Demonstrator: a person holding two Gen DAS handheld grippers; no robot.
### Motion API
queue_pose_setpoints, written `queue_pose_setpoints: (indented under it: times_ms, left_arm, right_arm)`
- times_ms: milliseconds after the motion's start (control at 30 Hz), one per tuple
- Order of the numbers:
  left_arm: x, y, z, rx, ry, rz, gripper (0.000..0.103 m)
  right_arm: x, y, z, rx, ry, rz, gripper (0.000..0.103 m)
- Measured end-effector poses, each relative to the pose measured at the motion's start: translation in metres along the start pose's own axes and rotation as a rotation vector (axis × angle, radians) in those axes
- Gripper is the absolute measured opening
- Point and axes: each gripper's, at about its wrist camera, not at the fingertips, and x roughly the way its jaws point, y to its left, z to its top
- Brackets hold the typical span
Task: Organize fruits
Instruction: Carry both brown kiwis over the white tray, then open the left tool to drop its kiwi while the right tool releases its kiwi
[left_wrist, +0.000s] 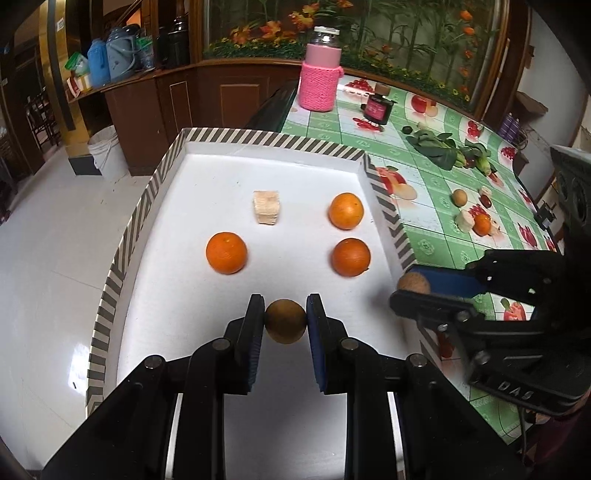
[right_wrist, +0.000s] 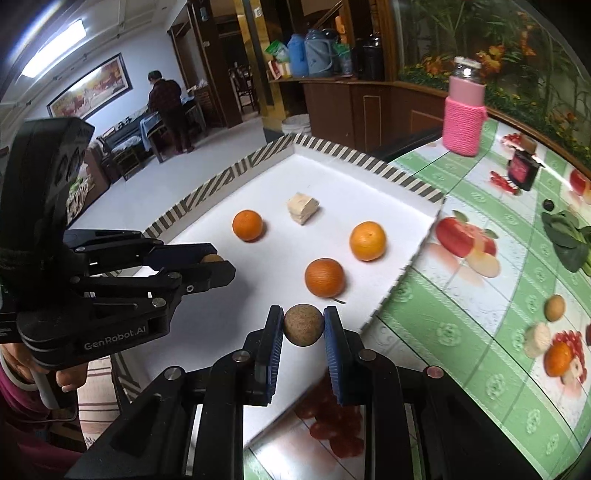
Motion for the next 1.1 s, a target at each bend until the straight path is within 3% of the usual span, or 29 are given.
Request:
queue_pose_setpoints:
  times_ms: [267,733,900,933,1000,1100]
  left_arm:
    - [0.014,0.003,0.000,-0.014,0.017,0.048,0.021]
    - [0.025,0.006,0.002,-0.046,0.025,0.100,0.021]
    - [0.030,0.012,0.002,-0.079,0.056,0.106,0.023]
    - [0.029,0.012,0.002,-0.082,0.050,0.105,0.024]
    - [0.029,0.011,0.002,-0.083,0.049,0.117,0.049]
    - [0.026,0.011,0.002,-0.092,0.033,0.121,0.069]
  right_arm:
    - [0.027,0.007,0.002,-0.023,0.047,0.006,0.022]
    - [0.035,0.004,0.002,-0.019,0.042,-0.014,0.024]
    - [0.027,-0.001,0.001,0.018,0.019,0.017,0.040]
    - [0.023,-0.002,0.000,0.022,0.011,0.021,0.041]
    - [0.017,-0.004,-0.001,0.033,0.003,0.029,0.041]
    - [0.002,-0.008,-0.003,0.050,-0.023,0.033,0.045]
